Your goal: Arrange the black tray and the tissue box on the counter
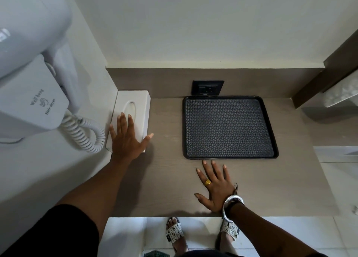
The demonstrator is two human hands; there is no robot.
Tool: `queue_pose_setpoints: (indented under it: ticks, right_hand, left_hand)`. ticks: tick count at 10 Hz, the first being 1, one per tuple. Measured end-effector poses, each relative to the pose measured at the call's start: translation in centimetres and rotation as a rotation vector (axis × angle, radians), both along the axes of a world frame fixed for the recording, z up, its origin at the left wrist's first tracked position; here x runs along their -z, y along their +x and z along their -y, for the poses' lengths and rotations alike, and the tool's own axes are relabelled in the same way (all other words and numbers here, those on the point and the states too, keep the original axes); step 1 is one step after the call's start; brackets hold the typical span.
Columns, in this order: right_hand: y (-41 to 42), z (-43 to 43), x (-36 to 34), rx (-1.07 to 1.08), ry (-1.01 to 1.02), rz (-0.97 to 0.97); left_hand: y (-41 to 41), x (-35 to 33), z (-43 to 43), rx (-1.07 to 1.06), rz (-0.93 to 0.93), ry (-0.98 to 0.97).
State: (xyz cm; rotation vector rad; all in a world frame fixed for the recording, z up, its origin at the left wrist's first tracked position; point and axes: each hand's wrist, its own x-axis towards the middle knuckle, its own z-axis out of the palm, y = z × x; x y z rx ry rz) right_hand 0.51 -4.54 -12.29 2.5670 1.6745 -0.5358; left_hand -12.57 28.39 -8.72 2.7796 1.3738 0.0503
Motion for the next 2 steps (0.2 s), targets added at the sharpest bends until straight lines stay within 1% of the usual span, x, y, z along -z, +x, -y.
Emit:
queue_pose_setpoints:
  ticks: [1,2]
  right_hand:
    - [0.16,0.07,-0.23,0.002,0.016,0.002]
    - [-0.14,0.18,0.09,0.006,0.025,-0.019]
  left_hand:
    - [-0.05,-0.49,-0.08,-0.003,-0.02,-0.011]
    - [-0.19,-0.12,0.23,-0.001,0.018,-0.013]
